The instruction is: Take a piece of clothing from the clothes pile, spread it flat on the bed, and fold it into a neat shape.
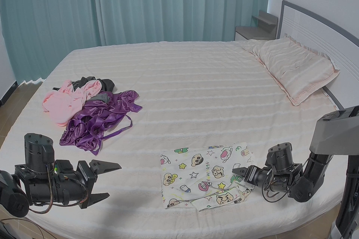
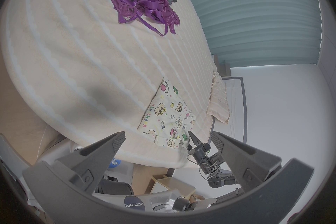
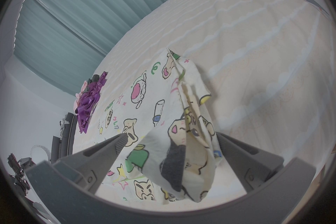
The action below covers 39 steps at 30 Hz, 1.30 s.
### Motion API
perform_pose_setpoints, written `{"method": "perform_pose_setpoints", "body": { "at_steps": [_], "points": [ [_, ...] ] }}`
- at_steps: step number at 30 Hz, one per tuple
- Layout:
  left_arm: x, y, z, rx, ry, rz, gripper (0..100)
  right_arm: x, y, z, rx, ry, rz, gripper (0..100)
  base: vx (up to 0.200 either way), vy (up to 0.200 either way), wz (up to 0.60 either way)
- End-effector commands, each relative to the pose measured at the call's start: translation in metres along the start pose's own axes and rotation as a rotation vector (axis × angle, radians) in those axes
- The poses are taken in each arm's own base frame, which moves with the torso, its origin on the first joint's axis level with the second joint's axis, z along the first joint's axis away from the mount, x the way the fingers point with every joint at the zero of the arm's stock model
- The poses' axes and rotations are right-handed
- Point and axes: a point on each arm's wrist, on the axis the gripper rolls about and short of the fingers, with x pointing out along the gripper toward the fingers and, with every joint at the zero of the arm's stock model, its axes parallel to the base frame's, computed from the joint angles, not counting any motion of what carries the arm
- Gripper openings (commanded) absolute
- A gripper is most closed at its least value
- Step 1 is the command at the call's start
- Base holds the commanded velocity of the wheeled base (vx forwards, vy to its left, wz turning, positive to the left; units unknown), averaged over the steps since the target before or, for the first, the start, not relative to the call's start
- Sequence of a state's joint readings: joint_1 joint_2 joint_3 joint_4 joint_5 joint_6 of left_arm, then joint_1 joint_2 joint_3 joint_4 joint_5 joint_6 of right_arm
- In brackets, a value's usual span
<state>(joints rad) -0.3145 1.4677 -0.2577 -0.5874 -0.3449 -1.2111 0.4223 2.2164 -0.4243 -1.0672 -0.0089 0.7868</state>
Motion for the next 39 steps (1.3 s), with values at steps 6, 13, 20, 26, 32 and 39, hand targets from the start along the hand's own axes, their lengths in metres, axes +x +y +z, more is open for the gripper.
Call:
{"method": "perform_pose_setpoints", "body": {
  "at_steps": [6, 13, 20, 26, 32, 39],
  "points": [
    [0.000, 0.000, 0.000, -0.001, 0.001, 0.001, 100, -0.004, -0.006, -0.002, 0.007, 0.003, -0.026, 0, 0.000, 0.000, 0.00],
    [0.000, 0.000, 0.000, -0.001, 0.001, 0.001, 100, -0.010, -0.008, -0.001, 0.012, 0.002, -0.030, 0, 0.000, 0.000, 0.00],
    [0.000, 0.001, 0.000, -0.002, 0.000, 0.003, 100, -0.021, -0.015, -0.009, -0.001, 0.030, -0.056, 0, 0.000, 0.000, 0.00],
    [0.000, 0.000, 0.000, -0.001, -0.001, 0.002, 100, -0.022, -0.019, -0.012, -0.019, 0.044, -0.072, 0, 0.000, 0.000, 0.00],
    [0.000, 0.000, 0.000, -0.001, -0.001, 0.001, 100, -0.024, -0.013, -0.010, -0.023, 0.004, -0.024, 100, 0.000, 0.000, 0.00],
    [0.000, 0.000, 0.000, 0.000, -0.002, -0.001, 100, -0.034, -0.009, -0.017, -0.038, -0.033, 0.045, 100, 0.000, 0.000, 0.00]
  ]
}}
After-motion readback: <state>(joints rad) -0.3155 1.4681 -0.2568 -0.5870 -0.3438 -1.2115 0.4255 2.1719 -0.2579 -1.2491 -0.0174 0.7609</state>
